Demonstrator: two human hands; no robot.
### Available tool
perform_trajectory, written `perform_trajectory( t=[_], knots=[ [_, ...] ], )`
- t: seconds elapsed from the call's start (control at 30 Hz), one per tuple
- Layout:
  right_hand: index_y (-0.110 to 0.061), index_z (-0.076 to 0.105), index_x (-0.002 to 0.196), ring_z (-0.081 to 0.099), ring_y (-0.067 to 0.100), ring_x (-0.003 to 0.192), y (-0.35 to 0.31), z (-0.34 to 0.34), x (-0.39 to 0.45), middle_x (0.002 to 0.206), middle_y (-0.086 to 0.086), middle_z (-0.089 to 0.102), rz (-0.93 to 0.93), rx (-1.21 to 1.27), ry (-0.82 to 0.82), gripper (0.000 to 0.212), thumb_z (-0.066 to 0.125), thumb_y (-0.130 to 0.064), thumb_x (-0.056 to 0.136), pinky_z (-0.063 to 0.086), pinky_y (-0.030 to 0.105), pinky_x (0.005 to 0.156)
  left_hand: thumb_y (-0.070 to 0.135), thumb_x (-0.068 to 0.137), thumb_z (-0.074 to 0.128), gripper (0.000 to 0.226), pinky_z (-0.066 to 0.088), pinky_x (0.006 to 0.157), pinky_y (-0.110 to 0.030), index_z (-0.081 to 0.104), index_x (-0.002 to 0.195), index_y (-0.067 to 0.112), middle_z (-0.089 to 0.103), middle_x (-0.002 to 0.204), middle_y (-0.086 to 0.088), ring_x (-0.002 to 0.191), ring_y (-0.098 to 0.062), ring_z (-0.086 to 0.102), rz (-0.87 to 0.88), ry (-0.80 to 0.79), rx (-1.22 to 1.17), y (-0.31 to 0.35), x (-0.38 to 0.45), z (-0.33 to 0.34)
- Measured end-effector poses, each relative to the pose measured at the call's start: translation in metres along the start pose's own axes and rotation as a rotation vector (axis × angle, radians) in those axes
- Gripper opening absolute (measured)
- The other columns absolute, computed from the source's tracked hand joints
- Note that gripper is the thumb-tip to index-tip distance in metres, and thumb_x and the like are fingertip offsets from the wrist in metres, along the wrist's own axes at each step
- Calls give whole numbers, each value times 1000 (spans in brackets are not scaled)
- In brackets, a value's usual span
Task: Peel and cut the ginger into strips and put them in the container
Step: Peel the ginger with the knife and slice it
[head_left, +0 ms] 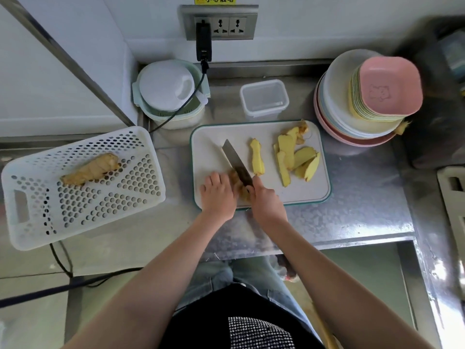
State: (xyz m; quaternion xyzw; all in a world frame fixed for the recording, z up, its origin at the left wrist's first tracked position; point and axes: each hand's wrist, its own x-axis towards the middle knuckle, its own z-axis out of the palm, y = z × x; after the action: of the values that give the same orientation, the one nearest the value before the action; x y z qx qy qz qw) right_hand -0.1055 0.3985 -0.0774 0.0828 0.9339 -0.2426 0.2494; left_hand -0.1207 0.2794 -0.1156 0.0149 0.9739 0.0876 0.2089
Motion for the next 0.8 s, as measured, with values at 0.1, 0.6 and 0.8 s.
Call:
perform_trajectory(
  t=[0.1, 0.6, 0.8],
  knots=[
    [-16, 34, 105, 53, 32, 69, 5, 1, 0, 78, 14, 55, 15, 8, 35, 19, 25, -33, 104, 41, 35, 59, 45, 99, 23, 45, 33, 87, -37, 39, 121, 9, 40, 123, -12, 111, -30, 40, -8, 4, 29, 0, -1, 0],
    [-14, 33, 115, 60, 35, 73, 2, 8, -7, 81, 14, 59, 15, -95, 96, 13, 31, -12, 102, 49, 42, 61, 2, 72, 70, 65, 45, 98, -39, 48, 132, -4, 51, 134, -17, 115, -31, 56, 375, 260, -69, -2, -11, 25],
    [-19, 29, 104, 59, 34, 70, 30, -6, -4, 80, 15, 60, 73, -103, 132, 9, 32, -12, 101, 49, 40, 59, 7, 75, 69, 69, 44, 102, -40, 42, 137, -4, 44, 140, -17, 120, -32, 52, 371, 199, -28, -2, -12, 24]
  ],
)
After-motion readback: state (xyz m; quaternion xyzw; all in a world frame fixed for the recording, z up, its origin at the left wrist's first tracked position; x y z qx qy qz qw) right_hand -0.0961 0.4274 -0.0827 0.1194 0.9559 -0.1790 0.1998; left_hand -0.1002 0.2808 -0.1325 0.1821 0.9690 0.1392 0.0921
